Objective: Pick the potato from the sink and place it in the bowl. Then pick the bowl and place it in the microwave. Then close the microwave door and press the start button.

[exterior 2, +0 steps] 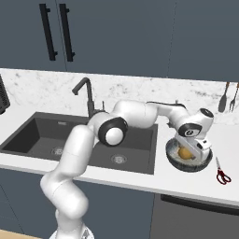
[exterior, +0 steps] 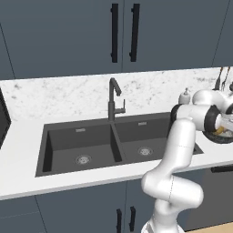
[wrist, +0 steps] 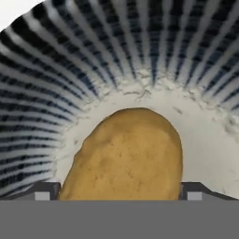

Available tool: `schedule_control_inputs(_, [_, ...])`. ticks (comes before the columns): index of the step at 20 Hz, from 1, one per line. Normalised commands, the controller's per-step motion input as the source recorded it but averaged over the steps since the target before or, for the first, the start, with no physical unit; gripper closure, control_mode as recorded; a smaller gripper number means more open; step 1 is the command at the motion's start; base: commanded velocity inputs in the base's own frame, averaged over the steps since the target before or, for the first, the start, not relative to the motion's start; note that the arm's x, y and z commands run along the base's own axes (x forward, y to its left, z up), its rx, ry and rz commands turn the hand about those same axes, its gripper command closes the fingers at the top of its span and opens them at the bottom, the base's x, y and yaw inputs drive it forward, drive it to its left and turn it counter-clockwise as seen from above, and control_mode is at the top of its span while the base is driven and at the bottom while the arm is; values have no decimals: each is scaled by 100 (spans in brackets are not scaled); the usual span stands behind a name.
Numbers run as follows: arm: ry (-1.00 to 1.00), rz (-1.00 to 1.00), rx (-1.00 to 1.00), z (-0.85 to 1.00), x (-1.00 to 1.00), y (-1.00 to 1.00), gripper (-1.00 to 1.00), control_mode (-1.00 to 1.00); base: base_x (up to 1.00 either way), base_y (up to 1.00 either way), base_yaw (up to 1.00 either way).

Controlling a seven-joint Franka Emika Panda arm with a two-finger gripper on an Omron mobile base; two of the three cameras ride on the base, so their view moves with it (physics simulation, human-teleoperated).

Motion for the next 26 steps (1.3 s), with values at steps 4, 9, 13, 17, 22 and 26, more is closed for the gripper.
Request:
schedule_control_inputs(4, [-15, -1, 0, 24, -32, 11, -100, -100, 0, 0, 0])
schedule_control_inputs(9, [-5, 0, 0, 33, -54, 20, -100, -100, 0, 0, 0])
schedule_control_inputs(13, [0, 0, -6, 54, -58, 43, -100, -100, 0, 0, 0])
schedule_control_inputs(17, [0, 3, -7, 68, -69, 44, -100, -100, 0, 0, 0])
schedule_control_inputs(22, [8, 13, -12, 42, -37, 47, -100, -100, 0, 0, 0])
schedule_control_inputs(26, [2, 13, -14, 14, -35, 54, -100, -100, 0, 0, 0])
